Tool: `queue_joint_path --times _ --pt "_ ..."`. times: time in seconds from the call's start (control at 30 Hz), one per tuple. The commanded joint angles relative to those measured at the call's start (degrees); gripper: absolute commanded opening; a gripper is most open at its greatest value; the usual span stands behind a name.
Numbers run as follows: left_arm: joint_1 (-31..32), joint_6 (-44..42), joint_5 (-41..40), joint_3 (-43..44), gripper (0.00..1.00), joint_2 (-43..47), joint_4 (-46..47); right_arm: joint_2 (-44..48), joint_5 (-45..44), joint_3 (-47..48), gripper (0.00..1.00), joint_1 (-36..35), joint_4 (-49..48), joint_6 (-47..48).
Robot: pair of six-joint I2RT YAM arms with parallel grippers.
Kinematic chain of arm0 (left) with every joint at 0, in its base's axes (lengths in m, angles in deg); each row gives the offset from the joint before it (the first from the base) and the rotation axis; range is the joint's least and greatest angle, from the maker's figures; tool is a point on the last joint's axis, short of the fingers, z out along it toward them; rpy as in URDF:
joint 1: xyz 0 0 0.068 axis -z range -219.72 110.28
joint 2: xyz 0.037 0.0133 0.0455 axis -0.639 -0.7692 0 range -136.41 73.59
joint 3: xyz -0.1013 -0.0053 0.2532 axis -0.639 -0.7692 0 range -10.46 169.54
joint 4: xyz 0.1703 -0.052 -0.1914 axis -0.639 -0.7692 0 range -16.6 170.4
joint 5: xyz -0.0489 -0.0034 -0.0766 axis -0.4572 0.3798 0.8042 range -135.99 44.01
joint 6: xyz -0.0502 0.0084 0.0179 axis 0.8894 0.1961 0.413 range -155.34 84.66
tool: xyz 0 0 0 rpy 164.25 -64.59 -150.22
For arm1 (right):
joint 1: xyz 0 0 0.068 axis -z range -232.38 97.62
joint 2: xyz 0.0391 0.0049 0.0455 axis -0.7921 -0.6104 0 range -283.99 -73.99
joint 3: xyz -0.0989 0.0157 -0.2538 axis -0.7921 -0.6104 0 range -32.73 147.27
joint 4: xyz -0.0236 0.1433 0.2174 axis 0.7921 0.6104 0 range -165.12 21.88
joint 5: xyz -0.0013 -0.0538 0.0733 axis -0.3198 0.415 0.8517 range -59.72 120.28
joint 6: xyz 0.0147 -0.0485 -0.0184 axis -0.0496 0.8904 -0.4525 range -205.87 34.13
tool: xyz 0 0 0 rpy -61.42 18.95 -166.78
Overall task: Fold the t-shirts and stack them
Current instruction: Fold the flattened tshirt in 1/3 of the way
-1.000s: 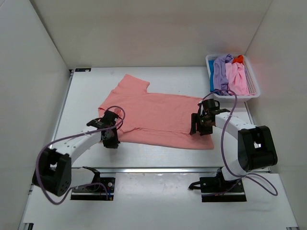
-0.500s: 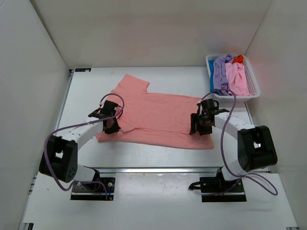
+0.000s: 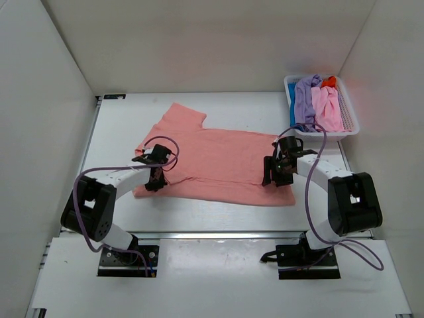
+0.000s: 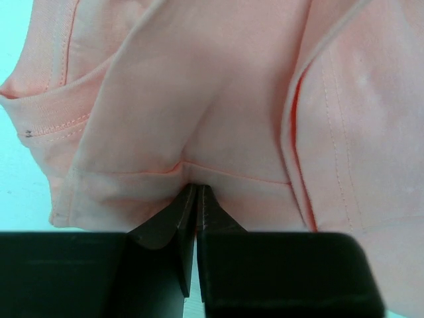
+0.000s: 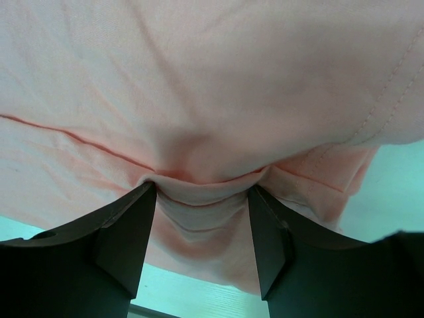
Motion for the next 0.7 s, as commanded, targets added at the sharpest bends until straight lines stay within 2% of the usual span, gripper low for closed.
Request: queue_joint_path --times 0.0,0.23,0.4,0.53,0.6,0.67 --pt "1.97 0.69 -2.18 -1.62 0.16 -0.03 -6.37 -2.72 -0.25 -0.18 0.56 -0.18 -0.6 1.82" --pt "-1.89 2.89 0.1 -6.36 0.12 3.75 -9.02 -3.77 -0.42 1.75 0.57 -0.01 -0.33 1.99" --pt "0.82 5.96 1.51 -4.78 0.09 1.03 -11.83 -4.82 -0.86 2.63 0.56 -0.36 0.73 1.73" --pt "0.66 7.55 3.35 -6.02 0.02 5.05 -11.22 -3.69 -1.82 2.98 0.56 -1.32 0.99 1.91" --pt "-0.3 8.25 3.53 -6.28 0.02 9.17 -11.48 -1.93 -2.18 3.68 0.56 -1.67 2.22 1.38" --pt "-2.5 7.99 3.18 -4.97 0.1 14.19 -12.36 -0.17 -4.36 5.52 0.57 -3.69 4.49 0.95"
